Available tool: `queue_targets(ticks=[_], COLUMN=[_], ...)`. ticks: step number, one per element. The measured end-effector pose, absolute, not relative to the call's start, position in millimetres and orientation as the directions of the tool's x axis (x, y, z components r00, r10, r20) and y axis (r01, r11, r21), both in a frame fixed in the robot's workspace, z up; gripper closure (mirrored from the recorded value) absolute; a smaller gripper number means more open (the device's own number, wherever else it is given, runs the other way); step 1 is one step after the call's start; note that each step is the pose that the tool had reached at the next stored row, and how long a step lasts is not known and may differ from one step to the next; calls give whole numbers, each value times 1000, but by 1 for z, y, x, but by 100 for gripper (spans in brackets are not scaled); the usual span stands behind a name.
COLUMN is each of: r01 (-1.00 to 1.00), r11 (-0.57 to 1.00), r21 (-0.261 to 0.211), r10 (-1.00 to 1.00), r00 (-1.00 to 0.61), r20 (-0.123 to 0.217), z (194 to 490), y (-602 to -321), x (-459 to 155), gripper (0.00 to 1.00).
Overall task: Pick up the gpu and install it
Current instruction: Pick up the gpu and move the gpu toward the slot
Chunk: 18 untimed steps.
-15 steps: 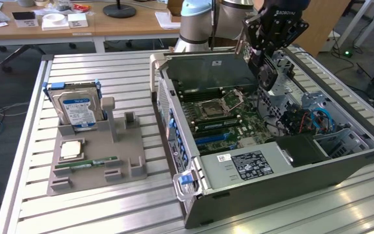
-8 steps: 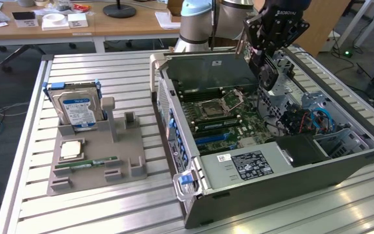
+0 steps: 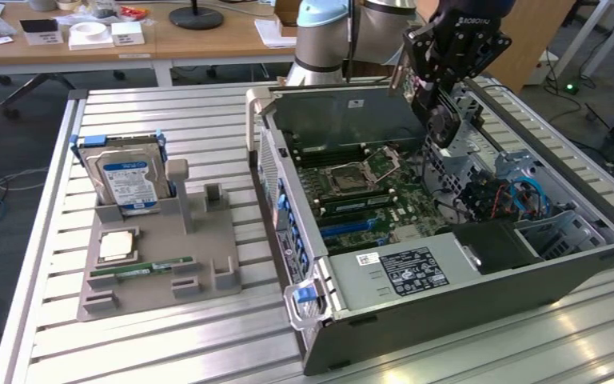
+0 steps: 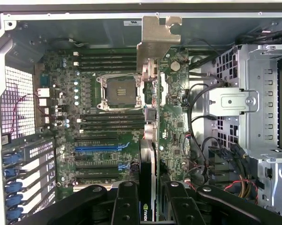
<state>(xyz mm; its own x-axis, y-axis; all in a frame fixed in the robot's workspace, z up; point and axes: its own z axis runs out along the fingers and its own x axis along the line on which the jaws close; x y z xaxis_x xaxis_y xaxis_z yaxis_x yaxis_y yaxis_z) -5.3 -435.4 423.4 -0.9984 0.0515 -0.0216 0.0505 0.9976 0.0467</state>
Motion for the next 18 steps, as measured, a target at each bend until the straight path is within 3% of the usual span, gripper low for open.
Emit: queue_targets(ticks=[18], r01=[51], r11=[998], r21=[47], r10=[52], r00=[-998], r20=[-22], z=[423], y=[-435], x=[3], gripper=[74])
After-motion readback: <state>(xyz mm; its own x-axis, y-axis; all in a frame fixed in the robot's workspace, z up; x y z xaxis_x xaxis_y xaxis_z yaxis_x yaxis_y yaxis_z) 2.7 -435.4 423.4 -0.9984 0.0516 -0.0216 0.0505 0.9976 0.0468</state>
